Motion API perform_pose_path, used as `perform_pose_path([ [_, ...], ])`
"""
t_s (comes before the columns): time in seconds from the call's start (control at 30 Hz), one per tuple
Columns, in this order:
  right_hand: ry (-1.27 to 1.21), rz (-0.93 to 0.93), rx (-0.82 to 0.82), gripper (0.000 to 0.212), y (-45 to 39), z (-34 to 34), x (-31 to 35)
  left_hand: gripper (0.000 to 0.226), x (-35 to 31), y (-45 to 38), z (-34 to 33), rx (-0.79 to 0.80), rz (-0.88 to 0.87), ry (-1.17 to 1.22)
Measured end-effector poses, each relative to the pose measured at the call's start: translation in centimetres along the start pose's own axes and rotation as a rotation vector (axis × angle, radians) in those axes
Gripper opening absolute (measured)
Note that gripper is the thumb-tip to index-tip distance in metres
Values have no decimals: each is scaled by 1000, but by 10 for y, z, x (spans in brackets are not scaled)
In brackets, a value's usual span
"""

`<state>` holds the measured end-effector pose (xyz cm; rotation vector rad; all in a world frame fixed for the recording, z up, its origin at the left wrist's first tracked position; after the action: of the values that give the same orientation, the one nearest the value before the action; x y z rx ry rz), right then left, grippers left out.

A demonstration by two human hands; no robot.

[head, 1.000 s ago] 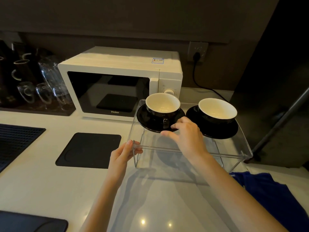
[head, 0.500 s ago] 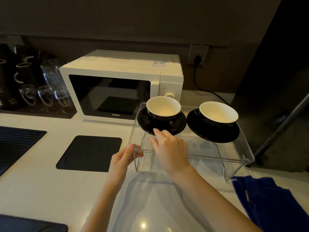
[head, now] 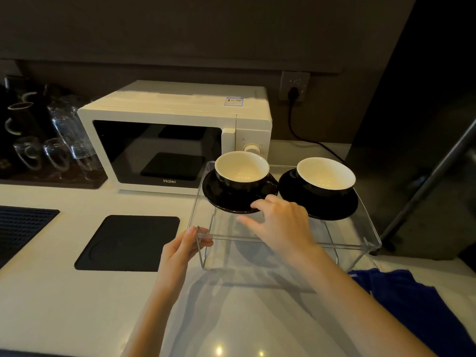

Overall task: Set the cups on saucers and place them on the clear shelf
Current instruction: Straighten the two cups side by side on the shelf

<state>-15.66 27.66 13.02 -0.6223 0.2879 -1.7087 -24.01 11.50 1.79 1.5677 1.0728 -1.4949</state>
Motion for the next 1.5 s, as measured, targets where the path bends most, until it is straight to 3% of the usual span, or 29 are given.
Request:
perform_pose_path([
  [0.1, 21, -14, -52, 37, 1, -1, 3, 56, -2, 0, 0, 10, -14, -6],
  [0.27, -20, 3, -43, 36, 3, 4, -10, 33, 0, 0, 0, -9, -5, -16],
  [0.83, 24, 16, 159, 45, 0, 4, -23, 32, -2, 3, -1, -19, 25, -50],
  [1.03, -51, 23, 162, 47, 10, 9, -25, 25, -14, 8, -1, 49, 84, -199],
  [1.13, -124, 26, 87, 38, 21, 27, -35, 33, -43, 11, 9, -89, -33, -580],
  [1.23, -119, 45, 7, 24, 36, 47, -49, 36, -87, 24, -6, -253, -319, -953],
  [1.37, -21, 14, -73, 16, 56, 68, -76, 27, -104, 48, -81, -38, -753, -1056],
  [1.5, 65, -77, -73, 32, 68, 78, -108, 40, -77, 47, -135, 183, -796, -1085],
])
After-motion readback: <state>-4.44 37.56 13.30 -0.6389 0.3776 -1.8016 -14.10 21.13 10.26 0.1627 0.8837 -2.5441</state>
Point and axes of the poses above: each hand's wrist, its own y-axis away from the middle knuckle, its own z-axis out of the back of the hand, x = y × z, the point moved 10 cm from there along -y, towards the middle knuckle, and after that the axes turned 1 degree about z, right-handed, at the moved point
